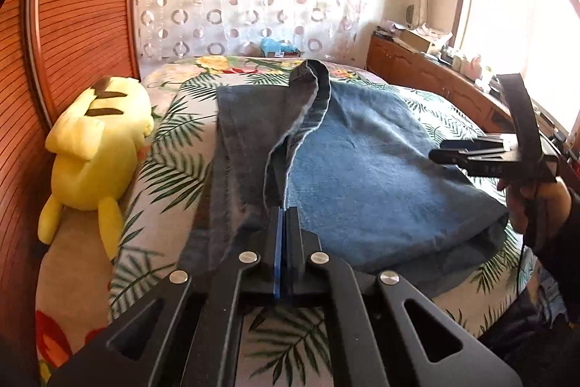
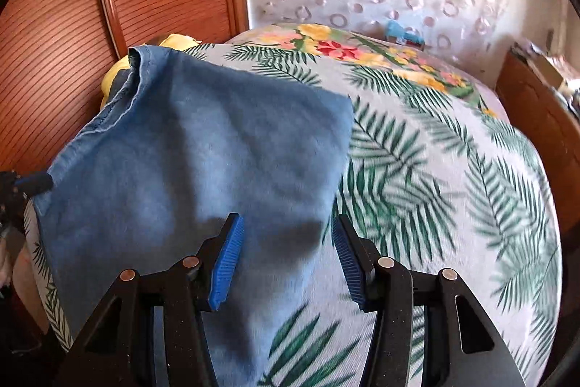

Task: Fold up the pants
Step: 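Lower the folded jeans and open the left gripper, then grasp the folded jeans edge with the right gripper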

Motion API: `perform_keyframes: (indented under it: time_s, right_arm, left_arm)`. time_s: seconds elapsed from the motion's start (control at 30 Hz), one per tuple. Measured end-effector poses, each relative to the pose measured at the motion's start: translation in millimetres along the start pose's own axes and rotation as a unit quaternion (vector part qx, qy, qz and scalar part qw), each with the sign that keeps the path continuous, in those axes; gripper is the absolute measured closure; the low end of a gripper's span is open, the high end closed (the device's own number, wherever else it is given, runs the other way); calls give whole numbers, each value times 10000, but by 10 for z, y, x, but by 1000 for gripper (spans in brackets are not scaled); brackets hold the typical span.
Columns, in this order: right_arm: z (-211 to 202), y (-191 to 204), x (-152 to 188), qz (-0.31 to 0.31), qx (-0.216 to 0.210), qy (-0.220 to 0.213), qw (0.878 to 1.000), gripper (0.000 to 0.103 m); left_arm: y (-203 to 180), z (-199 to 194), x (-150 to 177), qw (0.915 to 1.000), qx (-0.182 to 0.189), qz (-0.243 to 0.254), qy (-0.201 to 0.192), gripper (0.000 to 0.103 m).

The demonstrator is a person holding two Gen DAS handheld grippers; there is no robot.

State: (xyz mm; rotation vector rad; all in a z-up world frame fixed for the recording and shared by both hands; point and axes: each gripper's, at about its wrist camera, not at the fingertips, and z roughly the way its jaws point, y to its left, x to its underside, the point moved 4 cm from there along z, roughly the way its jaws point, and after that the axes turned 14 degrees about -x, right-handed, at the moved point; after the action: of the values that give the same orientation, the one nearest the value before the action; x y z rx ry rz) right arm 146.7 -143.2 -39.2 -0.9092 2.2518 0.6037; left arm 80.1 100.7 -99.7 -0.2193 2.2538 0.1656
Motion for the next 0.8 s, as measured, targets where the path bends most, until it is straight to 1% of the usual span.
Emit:
perform_keyframes:
  time_s: [0.2, 0.3, 0.4, 0.43, 0.47, 0.53, 0.6, 0.63, 0.7, 0.73, 0.77, 0.8]
  right_arm:
    - [-248, 44, 114, -1, -58, -128, 9999, 50]
    - [-341, 49, 179, 4, -77, -184, 9998, 50]
    - [-456, 116, 251, 36, -101, -242, 9996, 50]
    - [-485, 124, 276, 53, -122, -266, 9996, 50]
    - [-506, 153, 282, 60, -138, -289, 9995, 50]
    - [-615, 243, 323, 52, -143, -365, 9992, 50]
    - [-690, 275, 369, 42, -155, -447, 9989, 50]
    - [-731, 291, 392, 45, -182, -490, 9986, 50]
    - [-798, 341, 432, 72, -237, -542, 9982, 50]
    - [-828, 354, 454, 65, -252, -566, 9981, 50]
    - [-851, 366, 475, 53, -241, -582, 9980, 50]
    - [-865, 378, 497, 45, -229, -593, 9980, 50]
  left_arm:
    - [-23, 21, 135, 9997, -164, 141, 139, 101]
    - [-23, 11, 110, 9994, -316, 135, 107, 100]
    - [-62, -55, 64, 9994, -298, 174, 13, 100]
    - [-76, -77, 52, 9992, -337, 203, -13, 96]
    - [-94, -102, 38, 9991, -355, 238, -58, 89]
    - [-127, -150, 11, 9991, -314, 264, -137, 81]
    - [-174, -186, -12, 9990, -277, 309, -180, 77]
    - [-197, -203, -12, 9989, -269, 339, -197, 72]
    - [-248, -224, -32, 9987, -241, 371, -245, 52]
    - [-267, -226, -41, 9986, -251, 380, -277, 36]
    - [-285, -223, -56, 9985, -257, 377, -308, 24]
    - [-299, -223, -54, 9985, -243, 372, -323, 23]
